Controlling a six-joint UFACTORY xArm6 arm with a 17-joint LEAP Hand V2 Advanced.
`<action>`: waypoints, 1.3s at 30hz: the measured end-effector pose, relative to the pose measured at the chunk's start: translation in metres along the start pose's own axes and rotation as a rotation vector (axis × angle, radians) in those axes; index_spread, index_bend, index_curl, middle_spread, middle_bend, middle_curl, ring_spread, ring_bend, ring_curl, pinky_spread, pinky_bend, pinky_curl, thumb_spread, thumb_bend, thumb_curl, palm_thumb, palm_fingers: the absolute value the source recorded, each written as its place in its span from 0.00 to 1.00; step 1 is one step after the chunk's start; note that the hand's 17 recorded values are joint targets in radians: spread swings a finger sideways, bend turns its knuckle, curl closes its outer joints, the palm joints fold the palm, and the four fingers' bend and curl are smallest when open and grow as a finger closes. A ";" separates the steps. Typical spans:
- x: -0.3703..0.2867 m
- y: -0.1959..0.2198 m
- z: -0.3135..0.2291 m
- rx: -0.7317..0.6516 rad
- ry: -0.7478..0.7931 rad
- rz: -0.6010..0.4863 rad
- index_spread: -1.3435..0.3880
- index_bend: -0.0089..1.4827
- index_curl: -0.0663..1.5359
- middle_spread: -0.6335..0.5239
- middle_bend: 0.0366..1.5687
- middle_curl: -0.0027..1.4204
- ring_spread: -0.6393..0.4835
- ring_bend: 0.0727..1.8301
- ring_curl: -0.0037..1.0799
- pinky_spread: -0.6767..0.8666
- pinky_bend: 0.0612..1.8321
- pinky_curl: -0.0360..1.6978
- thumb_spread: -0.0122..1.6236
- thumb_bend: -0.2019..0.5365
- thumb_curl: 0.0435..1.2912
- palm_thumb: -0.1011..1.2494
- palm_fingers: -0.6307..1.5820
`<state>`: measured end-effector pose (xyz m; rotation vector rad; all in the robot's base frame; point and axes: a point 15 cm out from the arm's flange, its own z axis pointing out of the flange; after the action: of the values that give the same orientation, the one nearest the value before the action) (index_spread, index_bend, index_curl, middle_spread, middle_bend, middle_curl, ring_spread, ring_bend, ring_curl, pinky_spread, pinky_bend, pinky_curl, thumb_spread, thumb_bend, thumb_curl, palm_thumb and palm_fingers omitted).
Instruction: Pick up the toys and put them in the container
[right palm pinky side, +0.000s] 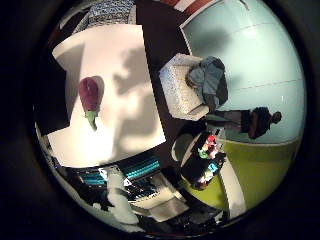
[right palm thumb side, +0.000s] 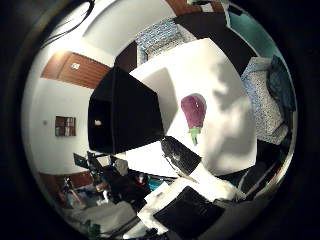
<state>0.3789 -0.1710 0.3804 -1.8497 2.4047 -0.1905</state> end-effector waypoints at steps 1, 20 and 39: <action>0.001 0.001 0.006 0.000 -0.001 0.004 0.67 0.11 0.21 0.72 0.11 0.23 0.81 0.20 0.20 0.78 0.28 0.19 0.69 0.24 0.22 0.47 0.37; -0.040 0.007 0.148 -0.078 -0.102 0.078 0.70 0.11 0.21 0.76 0.11 0.23 0.82 0.21 0.21 0.79 0.30 0.18 0.68 0.24 0.22 0.45 0.36; -0.040 -0.018 0.241 -0.157 -0.093 0.135 0.73 0.11 0.21 0.75 0.16 0.24 0.81 0.26 0.22 0.78 0.30 0.16 0.67 0.24 0.21 0.42 0.40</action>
<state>0.4436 -0.1462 0.1460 -1.7043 2.5322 0.0959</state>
